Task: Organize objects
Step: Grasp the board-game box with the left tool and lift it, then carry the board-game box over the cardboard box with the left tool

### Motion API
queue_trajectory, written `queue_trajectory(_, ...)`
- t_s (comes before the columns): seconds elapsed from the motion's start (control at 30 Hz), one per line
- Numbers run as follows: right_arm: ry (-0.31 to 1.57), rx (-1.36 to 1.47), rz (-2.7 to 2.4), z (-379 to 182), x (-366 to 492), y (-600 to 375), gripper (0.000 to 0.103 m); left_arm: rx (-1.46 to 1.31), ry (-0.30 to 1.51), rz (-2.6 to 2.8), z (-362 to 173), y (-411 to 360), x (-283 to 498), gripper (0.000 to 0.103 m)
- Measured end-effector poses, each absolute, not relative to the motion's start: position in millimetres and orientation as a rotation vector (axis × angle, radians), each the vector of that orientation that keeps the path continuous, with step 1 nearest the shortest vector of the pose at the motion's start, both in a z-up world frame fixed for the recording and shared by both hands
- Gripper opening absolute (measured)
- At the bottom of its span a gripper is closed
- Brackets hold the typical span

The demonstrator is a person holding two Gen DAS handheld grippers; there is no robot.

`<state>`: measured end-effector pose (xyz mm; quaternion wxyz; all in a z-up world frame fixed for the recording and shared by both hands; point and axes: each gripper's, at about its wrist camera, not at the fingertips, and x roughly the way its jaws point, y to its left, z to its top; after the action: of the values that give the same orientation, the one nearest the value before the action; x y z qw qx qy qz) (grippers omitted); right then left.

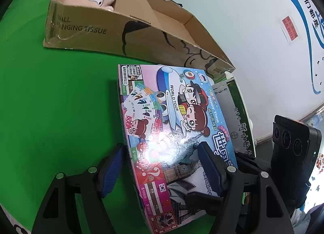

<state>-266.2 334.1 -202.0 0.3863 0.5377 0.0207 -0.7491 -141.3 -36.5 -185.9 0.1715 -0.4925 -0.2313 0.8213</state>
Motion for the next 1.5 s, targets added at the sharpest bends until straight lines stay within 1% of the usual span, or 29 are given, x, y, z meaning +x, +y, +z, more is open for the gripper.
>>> queue_trajectory(0.2, -0.008, 1.318, -1.965, -188.0, -273.2, 340.9, 0.071, -1.326, -0.650, 2.370, -165.6, -30.6, -136.2, 0.071)
queue_trajectory(0.37, -0.075, 1.229, -1.998, -167.8, -284.6, 343.3, 0.066, -1.223, -0.633, 2.411, -137.5, -24.3, -136.0, 0.070)
queue_trajectory(0.43, -0.110, 1.195, -1.987, -160.1, -289.1, 345.1, 0.063, -1.187, -0.658, 2.405, -130.3, -24.9, -138.0, 0.070)
queue_trajectory(0.47, -0.126, 1.181, -1.981, -156.0, -290.4, 347.7, 0.060, -1.168, -0.684, 2.392, -127.9, -25.6, -139.5, 0.070)
queue_trajectory(0.5, -0.147, 1.160, -1.969, -150.8, -291.9, 351.1, 0.052, -1.151, -0.721, 2.372, -126.9, -26.3, -141.7, 0.070)
queue_trajectory(0.57, -0.179, 1.142, -1.939, -146.6, -295.1, 350.8, 0.043, -1.147, -0.764, 2.338, -128.3, -25.2, -148.4, 0.070)
queue_trajectory(0.6, -0.180, 1.144, -1.931, -147.0, -297.9, 349.9, 0.041, -1.159, -0.765, 2.329, -129.7, -23.4, -151.7, 0.070)
queue_trajectory(0.77, -0.233, 1.233, -1.885, -165.0, -309.5, 357.9, 0.037, -1.249, -0.802, 2.242, -145.6, -17.5, -159.3, 0.068)
queue_trajectory(0.87, -0.208, 1.271, -1.900, -170.6, -310.7, 362.0, 0.033, -1.272, -0.815, 2.202, -153.9, -18.6, -150.2, 0.068)
queue_trajectory(1.03, -0.142, 1.303, -1.929, -167.6, -313.8, 368.3, 0.043, -1.319, -0.841, 2.168, -171.7, -18.0, -149.0, 0.068)
queue_trajectory(1.13, -0.062, 1.266, -1.987, -154.4, -308.6, 377.0, 0.056, -1.327, -0.842, 2.168, -174.2, -16.8, -147.1, 0.069)
queue_trajectory(1.17, -0.038, 1.252, -2.000, -150.2, -307.5, 379.7, 0.064, -1.329, -0.842, 2.166, -174.9, -16.5, -146.5, 0.069)
queue_trajectory(1.2, -0.011, 1.234, -2.009, -145.3, -306.2, 382.4, 0.066, -1.330, -0.844, 2.162, -175.6, -15.1, -145.7, 0.069)
queue_trajectory(1.27, 0.030, 1.226, -2.008, -141.3, -305.1, 385.9, 0.066, -1.350, -0.853, 2.140, -179.4, -14.3, -146.1, 0.069)
queue_trajectory(1.37, 0.139, 1.202, -1.991, -137.0, -298.0, 378.9, 0.066, -1.403, -0.883, 2.079, -190.9, -10.6, -145.2, 0.069)
queue_trajectory(1.4, 0.185, 1.184, -1.988, -134.8, -292.6, 375.8, 0.066, -1.412, -0.891, 2.064, -193.9, -9.1, -143.9, 0.071)
queue_trajectory(1.47, 0.255, 1.153, -2.005, -131.8, -284.8, 369.4, 0.063, -1.406, -0.902, 2.062, -195.8, -6.6, -141.1, 0.072)
queue_trajectory(1.5, 0.320, 1.135, -2.028, -131.6, -280.4, 366.4, 0.060, -1.405, -0.908, 2.058, -195.9, -5.6, -141.2, 0.072)
